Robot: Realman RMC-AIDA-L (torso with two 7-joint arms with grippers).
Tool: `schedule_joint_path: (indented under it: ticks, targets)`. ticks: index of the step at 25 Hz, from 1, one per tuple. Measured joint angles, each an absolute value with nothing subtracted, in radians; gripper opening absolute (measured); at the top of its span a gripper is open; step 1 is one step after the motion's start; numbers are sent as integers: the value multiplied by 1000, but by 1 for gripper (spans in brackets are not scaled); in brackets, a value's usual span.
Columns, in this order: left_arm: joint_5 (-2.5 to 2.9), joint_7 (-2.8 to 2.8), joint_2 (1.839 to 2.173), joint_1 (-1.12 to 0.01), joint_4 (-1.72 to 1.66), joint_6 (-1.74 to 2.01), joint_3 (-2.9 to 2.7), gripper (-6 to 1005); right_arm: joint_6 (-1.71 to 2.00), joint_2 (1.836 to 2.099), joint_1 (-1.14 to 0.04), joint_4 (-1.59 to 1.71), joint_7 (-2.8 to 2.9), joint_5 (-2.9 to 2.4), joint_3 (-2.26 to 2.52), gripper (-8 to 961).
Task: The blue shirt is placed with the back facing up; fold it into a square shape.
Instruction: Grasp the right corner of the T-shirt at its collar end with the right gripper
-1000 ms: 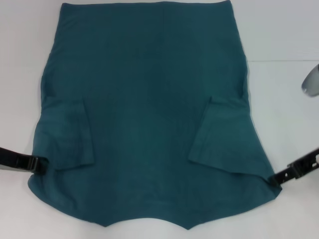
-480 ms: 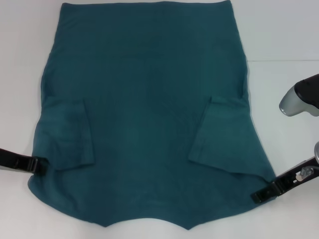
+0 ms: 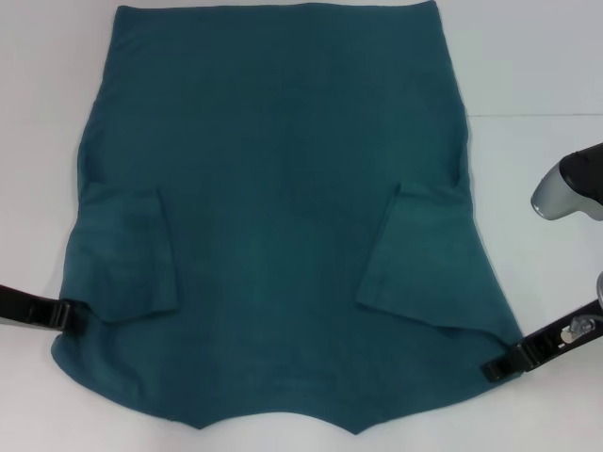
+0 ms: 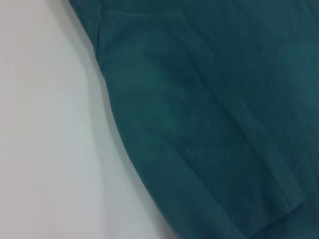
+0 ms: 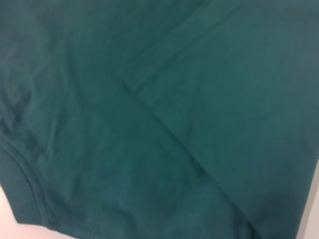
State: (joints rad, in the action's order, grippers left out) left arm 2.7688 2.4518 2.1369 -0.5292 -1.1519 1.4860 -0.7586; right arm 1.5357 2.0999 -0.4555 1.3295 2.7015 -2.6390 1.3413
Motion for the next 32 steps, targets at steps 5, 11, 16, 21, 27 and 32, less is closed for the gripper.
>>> schedule_joint_path:
  ticks: [5, 11, 16, 21, 27, 32]
  targets:
    - [2769, 2450, 2137, -531, -1151, 1484, -761, 11, 1528, 2098, -451, 1331, 2725, -2664, 1343, 785]
    - [2769, 2450, 2137, -536, -1140, 1476, -761, 12, 1521, 2099, -451, 1331, 2727, -2678, 1347, 667]
    - [2769, 2448, 2137, -537, -1140, 1472, -761, 12, 1512, 2100, -457, 1317, 2727, -2675, 1350, 680]
    - [2769, 2448, 2135, -538, -1140, 1472, -761, 11, 1499, 2100, -462, 1307, 2730, -2674, 1370, 705]
    - [2769, 2448, 2135, -539, -1140, 1473, -761, 11, 1495, 2100, -465, 1303, 2730, -2666, 1372, 727]
    - [2769, 2446, 2135, -538, -1140, 1473, -761, 11, 1481, 2100, -470, 1283, 2721, -2629, 1376, 725]
